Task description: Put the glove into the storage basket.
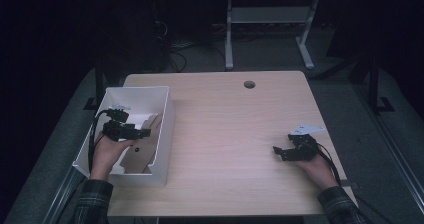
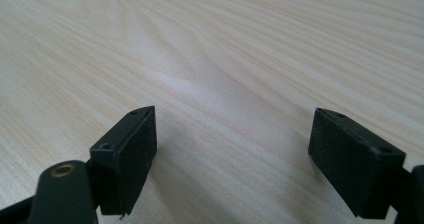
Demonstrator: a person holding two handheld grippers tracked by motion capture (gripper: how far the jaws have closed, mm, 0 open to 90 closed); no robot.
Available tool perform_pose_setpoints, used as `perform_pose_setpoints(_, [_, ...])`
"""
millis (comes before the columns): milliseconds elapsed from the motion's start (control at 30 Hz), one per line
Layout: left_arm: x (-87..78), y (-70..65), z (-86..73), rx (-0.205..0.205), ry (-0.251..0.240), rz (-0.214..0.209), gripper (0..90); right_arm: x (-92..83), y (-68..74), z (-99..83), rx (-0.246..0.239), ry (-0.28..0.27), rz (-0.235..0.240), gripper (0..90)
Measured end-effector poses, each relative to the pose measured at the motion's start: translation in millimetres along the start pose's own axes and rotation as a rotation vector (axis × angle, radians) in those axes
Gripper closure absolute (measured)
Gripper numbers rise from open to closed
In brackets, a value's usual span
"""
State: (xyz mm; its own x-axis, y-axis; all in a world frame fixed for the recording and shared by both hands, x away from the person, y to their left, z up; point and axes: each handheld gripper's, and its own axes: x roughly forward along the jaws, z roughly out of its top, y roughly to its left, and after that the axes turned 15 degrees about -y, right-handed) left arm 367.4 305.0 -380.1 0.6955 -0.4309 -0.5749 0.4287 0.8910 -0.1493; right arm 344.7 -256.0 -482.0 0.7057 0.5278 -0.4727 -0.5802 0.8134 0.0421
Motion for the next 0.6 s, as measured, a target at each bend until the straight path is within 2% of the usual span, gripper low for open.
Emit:
perform_pose_setpoints(100, [-7.6,-11.6,14.8,0.027,-0.035,-0.019,23.4,0.0,-0.1,0.0,-0.002,0.0,0.0,19.0])
perform_pose_setpoints(233, [-14.5,-33.1,35.8,0.068,-0.077,-0.068,21.9,0.0,0.0,0.0,0.0,0.0,0.0,19.0])
perform_pose_setpoints(333, [-16.5,-47.8,45.8,0.096,-0.097,-0.103,20.4,0.0,-0.1,0.0,-0.001,0.0,0.0,19.0])
perform_pose_setpoints(467, [-14.0,-78.3,57.4,0.13,-0.121,-0.165,19.0,-0.1,-0.1,0.1,-0.001,0.001,0.0,19.0])
perform_pose_setpoints(600, [-6.6,-108.6,61.4,0.158,-0.141,-0.223,18.7,-0.1,-0.1,0.1,-0.002,0.001,0.001,18.9])
